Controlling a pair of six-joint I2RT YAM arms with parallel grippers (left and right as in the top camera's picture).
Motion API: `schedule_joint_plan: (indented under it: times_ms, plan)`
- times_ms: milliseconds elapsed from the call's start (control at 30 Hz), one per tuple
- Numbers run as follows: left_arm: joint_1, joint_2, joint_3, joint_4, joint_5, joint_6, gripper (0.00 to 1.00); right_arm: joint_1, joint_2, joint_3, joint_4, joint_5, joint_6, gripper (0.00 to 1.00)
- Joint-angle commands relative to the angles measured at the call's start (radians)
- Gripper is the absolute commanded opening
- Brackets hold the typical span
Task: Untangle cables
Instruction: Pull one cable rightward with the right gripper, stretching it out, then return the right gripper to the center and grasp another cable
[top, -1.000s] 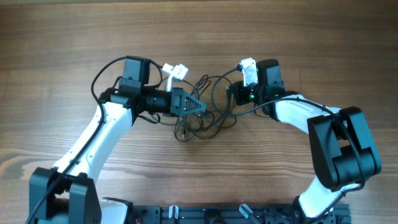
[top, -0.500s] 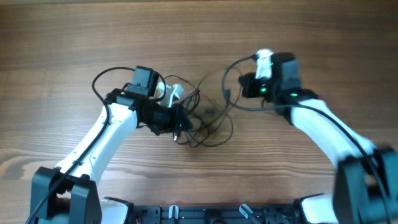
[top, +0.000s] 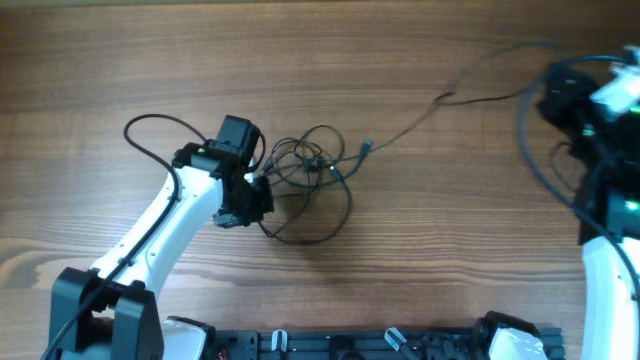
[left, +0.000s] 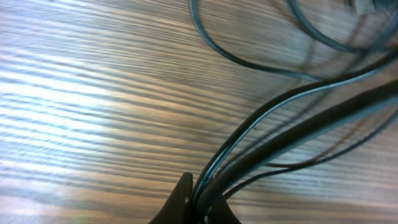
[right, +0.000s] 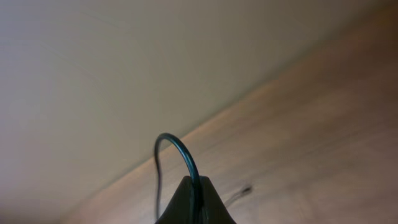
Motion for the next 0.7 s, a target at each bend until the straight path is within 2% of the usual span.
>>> schedule_joint_plan:
  times_ms: [0, 100, 200, 333, 433, 467, 500, 533, 567, 667]
  plan:
    - [0.087, -0.015, 0.0, -0.01, -0.062, -0.058, 0.04, -0.179, 0.058, 0.02, -0.068, 0.002, 0.08, 0.04]
    - [0.179, -0.015, 0.0, -0.018, -0.058, -0.058, 0.04, -0.317, 0.167, 0.016, -0.154, 0.003, 0.124, 0.04]
    - [0.273, -0.015, 0.0, -0.021, -0.057, -0.058, 0.04, -0.381, 0.312, 0.014, -0.222, 0.06, 0.129, 0.04]
    - [0.345, -0.015, 0.0, -0.022, -0.049, -0.058, 0.04, -0.402, 0.412, 0.014, -0.256, 0.212, 0.127, 0.04]
    - [0.359, -0.015, 0.0, -0.008, 0.037, -0.058, 0.04, -0.399, 0.451, 0.014, -0.243, 0.186, 0.129, 0.04]
    - [0.351, -0.015, 0.0, 0.008, 0.082, -0.058, 0.04, -0.397, 0.455, 0.014, -0.23, 0.136, 0.129, 0.09]
    - [0.33, -0.015, 0.0, 0.035, 0.122, -0.058, 0.04, -0.383, 0.457, 0.014, -0.195, 0.031, 0.119, 0.54]
    - [0.31, -0.015, 0.0, 0.048, 0.131, -0.057, 0.04, -0.367, 0.457, 0.014, -0.172, -0.036, 0.088, 0.84]
    - [0.292, -0.015, 0.0, 0.056, 0.131, -0.057, 0.04, -0.352, 0.457, 0.014, -0.164, -0.073, 0.075, 0.98]
    - [0.203, -0.015, 0.0, 0.08, 0.13, -0.054, 0.04, -0.243, 0.457, 0.014, -0.167, -0.105, 0.003, 1.0]
